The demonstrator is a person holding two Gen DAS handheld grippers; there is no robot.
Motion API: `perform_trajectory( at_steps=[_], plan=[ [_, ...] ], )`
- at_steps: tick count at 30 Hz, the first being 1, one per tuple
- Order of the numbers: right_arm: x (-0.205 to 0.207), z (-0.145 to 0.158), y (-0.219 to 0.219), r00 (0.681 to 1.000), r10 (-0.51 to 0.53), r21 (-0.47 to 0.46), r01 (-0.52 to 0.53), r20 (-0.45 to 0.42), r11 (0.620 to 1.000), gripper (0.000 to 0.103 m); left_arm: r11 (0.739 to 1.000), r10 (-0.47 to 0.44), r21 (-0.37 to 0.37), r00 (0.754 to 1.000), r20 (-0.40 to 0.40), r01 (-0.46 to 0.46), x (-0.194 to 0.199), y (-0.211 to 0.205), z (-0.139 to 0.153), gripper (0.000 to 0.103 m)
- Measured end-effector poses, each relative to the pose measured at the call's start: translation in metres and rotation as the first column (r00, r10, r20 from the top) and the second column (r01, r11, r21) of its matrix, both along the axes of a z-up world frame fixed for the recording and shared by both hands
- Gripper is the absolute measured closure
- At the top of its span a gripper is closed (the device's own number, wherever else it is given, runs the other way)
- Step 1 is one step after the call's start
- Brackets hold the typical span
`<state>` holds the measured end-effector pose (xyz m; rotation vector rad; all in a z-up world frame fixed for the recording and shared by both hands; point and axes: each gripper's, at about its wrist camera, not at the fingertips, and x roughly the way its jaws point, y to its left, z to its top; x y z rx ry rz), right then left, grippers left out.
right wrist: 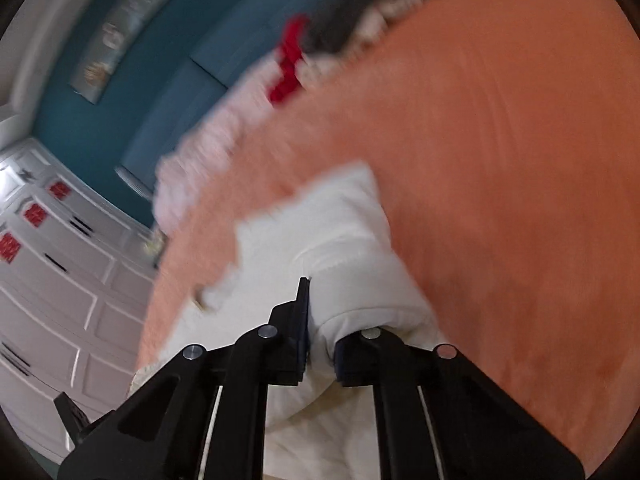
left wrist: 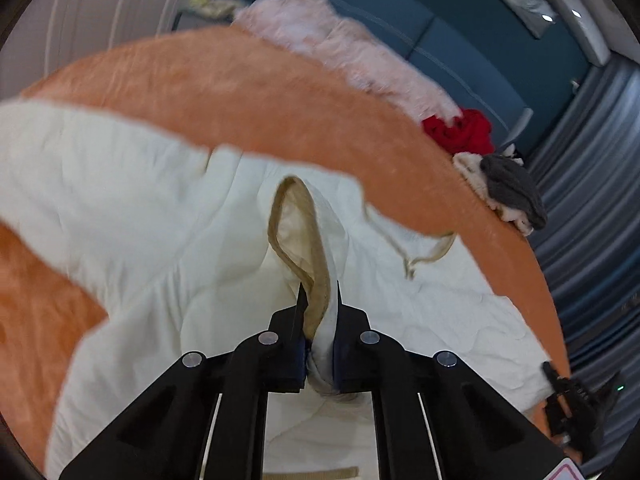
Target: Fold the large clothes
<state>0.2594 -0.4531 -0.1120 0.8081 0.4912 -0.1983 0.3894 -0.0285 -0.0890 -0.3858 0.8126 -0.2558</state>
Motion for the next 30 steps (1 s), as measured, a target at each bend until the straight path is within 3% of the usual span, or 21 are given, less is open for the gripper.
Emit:
perform_trajectory(
  at_steps=[1,3,5,6,9,13,17,20,23,26,30],
  plan=[
    [-0.001,0.004,0.004,1.0,-0.004,-0.06,0.005,0.007,0.998,0.094,1.0,-0.006,0.015,1.0,0.017,0.005,0.0,-0.001,0.001,0.097],
    [0.008,-0.012,0.009,0.996,-0.005,-0.146,-0.009,-0.092,0.989,0.094,0.996,-0.017,0.082,1.0,-0.006,0.018,0.003,-0.007,-0.015,0.097],
    [0.019,-0.046,0.009,0.978,0.013,-0.119,-0.039,-0.209,0.992,0.094,0.993,-0.01,0.118,0.996,-0.083,0.02,0.009,-0.011,-0.049,0.096],
    [0.02,-0.053,0.007,0.975,0.021,-0.098,-0.043,-0.219,0.994,0.094,0.991,-0.008,0.13,0.993,-0.116,0.023,0.011,-0.01,-0.067,0.095],
    [0.021,-0.048,0.006,0.972,0.011,-0.114,-0.039,-0.233,0.993,0.091,0.996,0.001,0.087,0.995,-0.099,0.008,0.009,-0.003,-0.075,0.094],
    [0.008,-0.037,0.023,0.96,-0.02,-0.214,-0.041,-0.279,0.976,0.084,0.998,0.009,0.063,0.995,-0.095,-0.003,0.007,0.002,-0.078,0.09],
    [-0.022,-0.007,0.057,0.967,-0.087,-0.354,-0.004,-0.239,0.935,0.074,0.999,0.029,0.027,0.995,-0.094,-0.026,0.0,0.015,-0.071,0.084],
    [-0.01,0.012,0.099,0.976,0.012,-0.423,-0.105,-0.218,0.9,0.07,0.999,0.046,0.026,0.994,-0.094,-0.044,-0.007,0.024,-0.058,0.083],
    [0.026,0.016,0.149,0.957,0.155,-0.464,-0.256,-0.245,0.848,0.07,0.997,0.073,0.026,0.993,-0.092,-0.071,-0.015,0.036,-0.05,0.083],
    [0.056,0.0,0.185,0.922,0.229,-0.462,-0.357,-0.312,0.811,0.071,0.997,0.073,0.035,0.991,-0.109,-0.07,-0.011,0.04,-0.055,0.082],
    [0.077,-0.034,0.206,0.885,0.232,-0.431,-0.407,-0.403,0.805,0.071,0.996,0.059,0.072,0.992,-0.11,-0.051,-0.008,0.038,-0.069,0.08]
  ],
)
